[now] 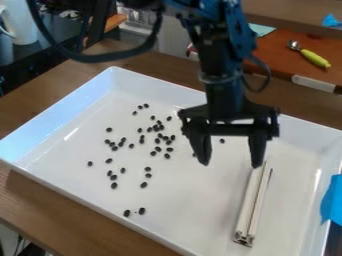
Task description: Sweep into pile
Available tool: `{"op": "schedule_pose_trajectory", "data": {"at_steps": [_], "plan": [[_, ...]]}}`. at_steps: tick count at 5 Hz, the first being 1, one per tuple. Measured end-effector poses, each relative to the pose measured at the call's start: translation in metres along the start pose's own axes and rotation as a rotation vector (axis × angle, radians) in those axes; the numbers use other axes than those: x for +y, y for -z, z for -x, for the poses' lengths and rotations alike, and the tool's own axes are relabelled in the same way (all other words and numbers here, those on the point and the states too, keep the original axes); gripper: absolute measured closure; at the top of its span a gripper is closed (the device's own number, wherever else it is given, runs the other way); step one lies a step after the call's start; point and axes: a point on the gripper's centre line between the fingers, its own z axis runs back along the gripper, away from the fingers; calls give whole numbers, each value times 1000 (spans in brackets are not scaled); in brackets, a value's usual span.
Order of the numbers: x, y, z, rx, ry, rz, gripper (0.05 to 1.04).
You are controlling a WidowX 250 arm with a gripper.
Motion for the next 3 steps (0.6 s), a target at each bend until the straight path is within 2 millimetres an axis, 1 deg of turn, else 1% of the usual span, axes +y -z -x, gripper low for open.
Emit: {"op": "schedule_pose_trajectory", "data": {"at_steps": [1, 2, 3], "plan": [[-7, 20, 5, 8, 2, -46, 83], [-9, 30, 9, 18, -15, -71, 83], [-15, 32, 11, 7, -29, -76, 131]]}}
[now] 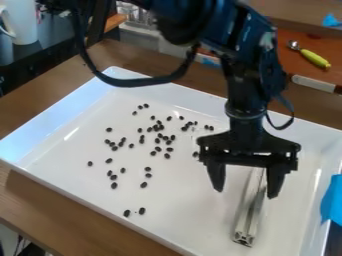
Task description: Sweep into pile
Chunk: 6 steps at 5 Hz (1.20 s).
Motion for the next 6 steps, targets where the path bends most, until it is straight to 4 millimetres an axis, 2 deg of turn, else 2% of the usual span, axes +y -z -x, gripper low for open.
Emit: {"op": "schedule_pose_trajectory", "data": {"at_steps": [1, 2, 3, 4, 5, 6], "plan": [[-3, 11, 0, -13, -12, -21, 413], [-8, 13, -6, -21, -20, -19, 690], [-8, 14, -9, -15, -21, -20, 711], [-9, 16, -21, 7, -19, -16, 712], [0, 15, -37, 19, -22, -3, 712], [3, 14, -43, 12, 31, 28, 712]]}}
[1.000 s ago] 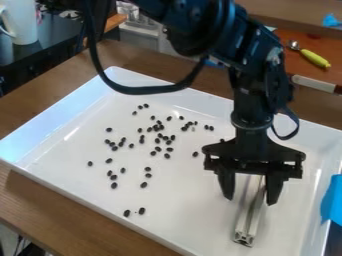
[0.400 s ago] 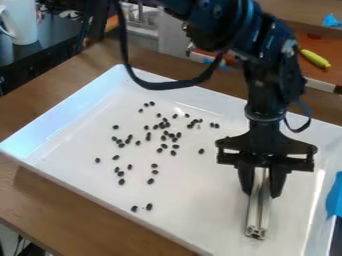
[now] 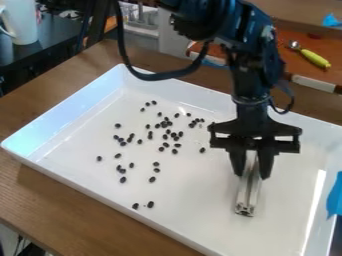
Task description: Sweep into pile
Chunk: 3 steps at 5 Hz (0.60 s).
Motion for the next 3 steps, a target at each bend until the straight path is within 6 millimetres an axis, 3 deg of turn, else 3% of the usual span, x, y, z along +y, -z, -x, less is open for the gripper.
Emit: {"op": "schedule_pose_trajectory", "data": {"at_steps": [1, 3], "plan": [[10, -6, -2, 18, 12, 40, 712], [1, -29, -4, -10, 64, 127, 712]]}}
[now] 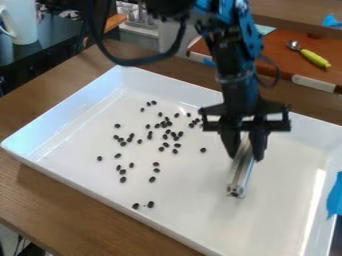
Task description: Sweep into pile
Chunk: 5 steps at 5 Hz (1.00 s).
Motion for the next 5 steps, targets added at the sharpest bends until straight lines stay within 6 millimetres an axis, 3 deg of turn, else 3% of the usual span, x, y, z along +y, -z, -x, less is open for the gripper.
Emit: {"op": "schedule_pose_trajectory", "data": {"at_steps": [1, 2, 3, 5], "plan": [[-3, -7, 4, 16, 5, 17, 712], [-7, -9, -5, -10, -6, 13, 712], [-9, 13, -4, 9, -11, -20, 712], [-15, 35, -14, -8, -32, -54, 712]]}}
